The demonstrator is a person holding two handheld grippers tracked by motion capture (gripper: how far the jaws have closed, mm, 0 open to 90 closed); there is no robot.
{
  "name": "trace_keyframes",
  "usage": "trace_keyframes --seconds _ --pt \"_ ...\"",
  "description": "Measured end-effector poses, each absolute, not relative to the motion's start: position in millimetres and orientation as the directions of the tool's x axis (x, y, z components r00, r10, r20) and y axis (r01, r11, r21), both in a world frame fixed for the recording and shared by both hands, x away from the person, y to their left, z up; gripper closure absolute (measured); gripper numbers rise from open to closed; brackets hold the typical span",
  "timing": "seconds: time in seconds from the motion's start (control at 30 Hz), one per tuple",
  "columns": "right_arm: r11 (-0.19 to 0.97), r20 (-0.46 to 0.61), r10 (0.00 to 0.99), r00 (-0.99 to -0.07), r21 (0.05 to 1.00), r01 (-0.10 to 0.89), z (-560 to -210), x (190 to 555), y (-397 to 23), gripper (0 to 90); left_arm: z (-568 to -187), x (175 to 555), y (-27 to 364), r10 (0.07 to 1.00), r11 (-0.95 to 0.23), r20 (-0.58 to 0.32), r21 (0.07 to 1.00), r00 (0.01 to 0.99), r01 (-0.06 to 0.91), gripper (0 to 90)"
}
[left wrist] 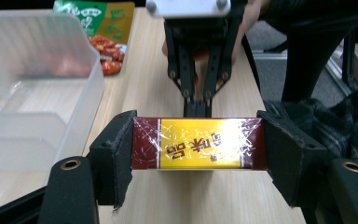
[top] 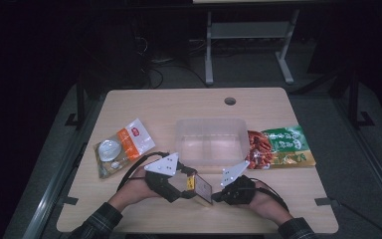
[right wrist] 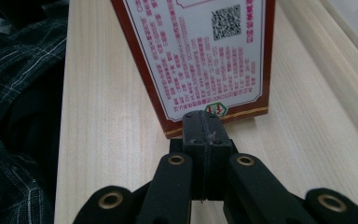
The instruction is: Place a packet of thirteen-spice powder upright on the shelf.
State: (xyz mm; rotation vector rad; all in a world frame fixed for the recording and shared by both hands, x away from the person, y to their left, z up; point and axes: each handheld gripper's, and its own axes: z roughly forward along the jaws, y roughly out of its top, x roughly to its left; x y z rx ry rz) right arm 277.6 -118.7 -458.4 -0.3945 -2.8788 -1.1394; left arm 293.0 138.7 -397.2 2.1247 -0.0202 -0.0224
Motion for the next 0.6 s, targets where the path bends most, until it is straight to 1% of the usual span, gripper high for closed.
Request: trace_keyframes --seconds 0.47,0.6 --pt "0.715 0.096 0.219 -0.971 0.661 0.227 -459.9 275.2 -113.5 89.9 -394.7 295.9 106.4 -0.064 -0.505 0.012 0.862 0.998 -0.043 31.5" --pt "0.715 0.097 0.224 -0.97 0.66 0.231 -459.9 274.7 -114.2 89.9 -395.7 296.5 102.3 -0.064 -0.495 0.002 0.868 0.998 -0.034 31.5"
